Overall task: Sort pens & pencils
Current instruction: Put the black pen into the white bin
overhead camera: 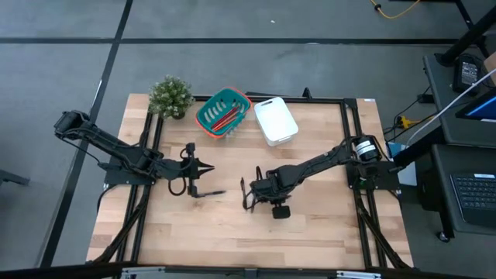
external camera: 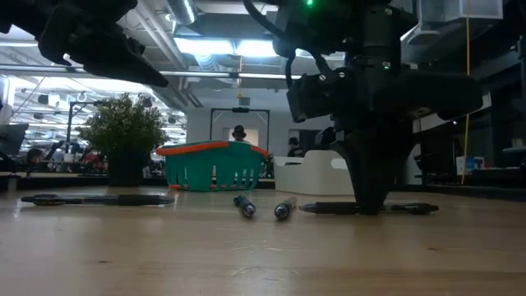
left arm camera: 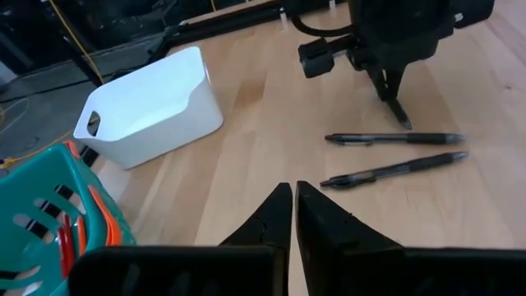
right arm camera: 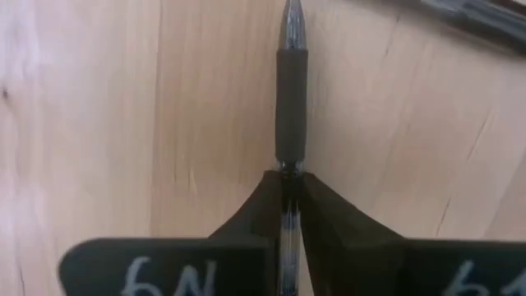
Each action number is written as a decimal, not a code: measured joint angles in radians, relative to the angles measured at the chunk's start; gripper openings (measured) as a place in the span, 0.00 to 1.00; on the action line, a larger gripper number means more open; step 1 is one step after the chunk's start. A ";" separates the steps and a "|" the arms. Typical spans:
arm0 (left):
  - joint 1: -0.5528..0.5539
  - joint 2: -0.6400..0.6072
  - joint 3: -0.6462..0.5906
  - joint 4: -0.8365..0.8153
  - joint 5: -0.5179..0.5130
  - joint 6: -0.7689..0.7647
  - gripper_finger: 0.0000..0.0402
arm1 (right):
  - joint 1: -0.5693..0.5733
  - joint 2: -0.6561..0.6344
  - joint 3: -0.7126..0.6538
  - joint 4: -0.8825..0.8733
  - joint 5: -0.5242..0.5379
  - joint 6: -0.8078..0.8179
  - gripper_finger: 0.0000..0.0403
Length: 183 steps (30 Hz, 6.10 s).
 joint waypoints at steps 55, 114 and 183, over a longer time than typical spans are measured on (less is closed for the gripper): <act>0.005 0.000 -0.062 -0.048 -0.023 -0.082 0.03 | -0.652 -0.324 0.095 -0.028 0.220 -0.142 0.07; 0.006 0.000 -0.063 -0.029 -0.022 -0.073 0.03 | -0.818 -0.089 0.110 -0.017 0.024 -0.219 0.39; 0.006 0.000 -0.063 -0.112 0.179 0.001 0.03 | 0.024 -0.023 0.153 0.128 0.194 1.065 0.42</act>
